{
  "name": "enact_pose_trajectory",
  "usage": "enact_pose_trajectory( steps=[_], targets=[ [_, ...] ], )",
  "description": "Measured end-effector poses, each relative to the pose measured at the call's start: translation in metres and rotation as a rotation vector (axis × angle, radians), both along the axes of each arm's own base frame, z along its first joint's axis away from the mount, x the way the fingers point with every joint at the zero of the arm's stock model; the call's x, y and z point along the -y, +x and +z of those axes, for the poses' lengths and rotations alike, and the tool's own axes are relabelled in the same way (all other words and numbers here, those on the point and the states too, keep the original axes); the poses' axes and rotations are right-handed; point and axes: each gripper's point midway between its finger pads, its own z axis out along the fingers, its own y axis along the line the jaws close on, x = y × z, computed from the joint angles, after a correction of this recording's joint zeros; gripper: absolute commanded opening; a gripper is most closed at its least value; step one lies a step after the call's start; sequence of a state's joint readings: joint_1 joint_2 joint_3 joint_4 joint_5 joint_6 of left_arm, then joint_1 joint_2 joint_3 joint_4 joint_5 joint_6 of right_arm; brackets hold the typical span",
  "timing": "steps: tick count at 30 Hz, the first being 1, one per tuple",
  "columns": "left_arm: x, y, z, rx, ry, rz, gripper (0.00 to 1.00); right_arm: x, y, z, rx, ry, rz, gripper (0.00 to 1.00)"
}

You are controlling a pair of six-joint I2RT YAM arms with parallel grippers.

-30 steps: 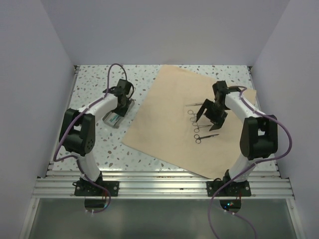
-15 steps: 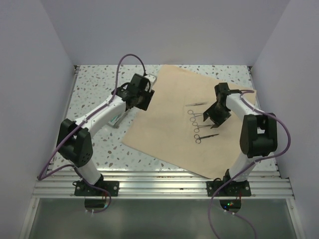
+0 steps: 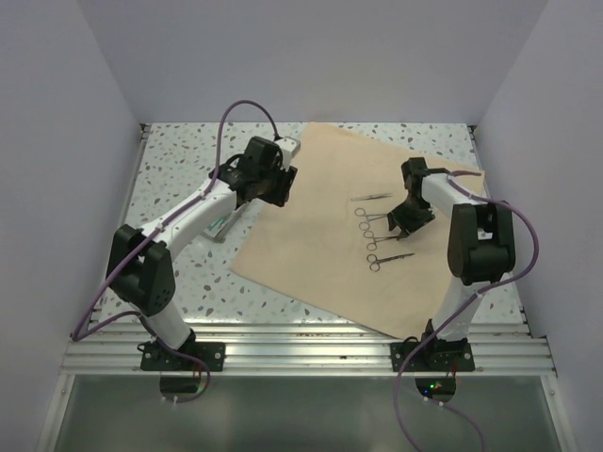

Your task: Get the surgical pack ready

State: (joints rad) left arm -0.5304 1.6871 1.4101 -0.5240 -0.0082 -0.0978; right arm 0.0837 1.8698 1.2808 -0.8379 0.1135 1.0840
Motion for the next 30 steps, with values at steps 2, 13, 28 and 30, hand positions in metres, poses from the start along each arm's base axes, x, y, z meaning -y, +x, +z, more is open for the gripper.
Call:
enact_pose_trajectory(
  steps=[2, 13, 28, 30],
  targets=[
    [0.002, 0.000, 0.001, -0.001, -0.010, -0.009, 0.53, 0.000, 0.000, -0.003, -0.005, 0.000, -0.012, 0.40],
    [0.022, -0.002, 0.010, -0.017, -0.092, -0.069, 0.56, 0.001, -0.005, -0.012, -0.042, -0.005, -0.060, 0.00],
    [0.114, -0.020, 0.024, -0.151, -0.500, -0.295, 0.65, -0.049, 0.001, 0.084, 0.228, 0.059, 0.345, 0.00],
    [0.126, -0.024, 0.023, -0.187, -0.553, -0.318, 0.66, -0.073, -0.003, 0.102, 0.288, 0.088, 0.452, 0.00]
  ],
)
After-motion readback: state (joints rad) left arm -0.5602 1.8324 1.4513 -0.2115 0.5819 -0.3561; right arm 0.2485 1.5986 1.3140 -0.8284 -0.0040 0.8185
